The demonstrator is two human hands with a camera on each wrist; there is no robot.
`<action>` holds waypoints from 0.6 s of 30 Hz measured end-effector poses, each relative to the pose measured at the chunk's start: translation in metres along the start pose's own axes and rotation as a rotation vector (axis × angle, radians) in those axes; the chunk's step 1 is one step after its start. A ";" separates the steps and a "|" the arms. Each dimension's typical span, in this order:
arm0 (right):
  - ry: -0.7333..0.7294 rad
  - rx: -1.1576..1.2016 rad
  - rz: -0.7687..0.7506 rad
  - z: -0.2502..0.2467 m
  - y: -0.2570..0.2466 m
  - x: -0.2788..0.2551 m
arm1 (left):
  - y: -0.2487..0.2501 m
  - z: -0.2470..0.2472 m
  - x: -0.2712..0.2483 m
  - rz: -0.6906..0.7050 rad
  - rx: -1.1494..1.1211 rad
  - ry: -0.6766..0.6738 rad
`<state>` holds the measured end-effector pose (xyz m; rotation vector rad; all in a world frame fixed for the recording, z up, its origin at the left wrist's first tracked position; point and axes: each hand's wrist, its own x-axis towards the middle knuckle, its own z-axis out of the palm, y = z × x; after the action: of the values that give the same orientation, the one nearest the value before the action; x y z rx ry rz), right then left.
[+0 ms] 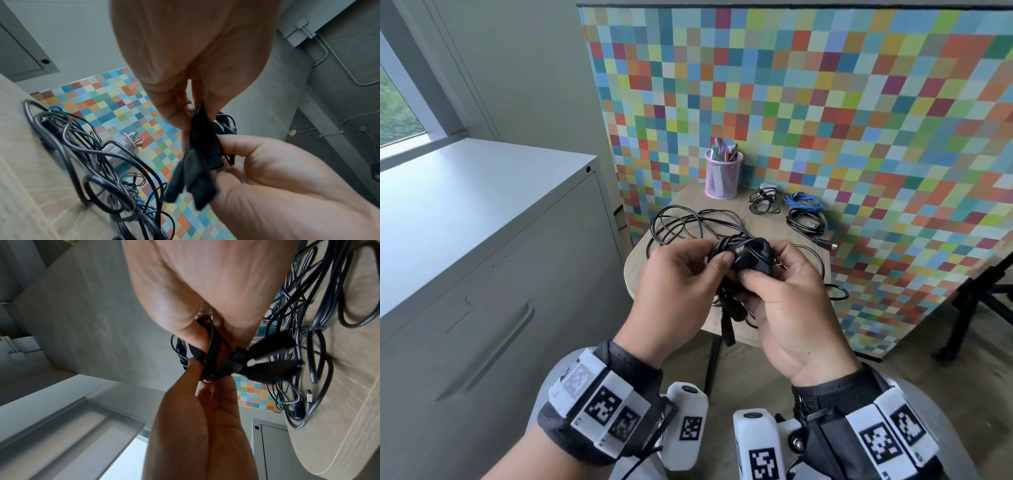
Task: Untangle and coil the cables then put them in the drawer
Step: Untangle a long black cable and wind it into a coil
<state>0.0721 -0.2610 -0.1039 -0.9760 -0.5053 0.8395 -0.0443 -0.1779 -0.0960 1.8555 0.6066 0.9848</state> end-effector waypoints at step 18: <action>-0.073 0.282 0.043 -0.006 0.011 0.009 | -0.002 0.007 0.001 -0.299 -0.450 -0.127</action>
<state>0.0775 -0.2538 -0.1169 -0.7011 -0.4152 0.9592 -0.0382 -0.1796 -0.0995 1.3706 0.5168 0.7273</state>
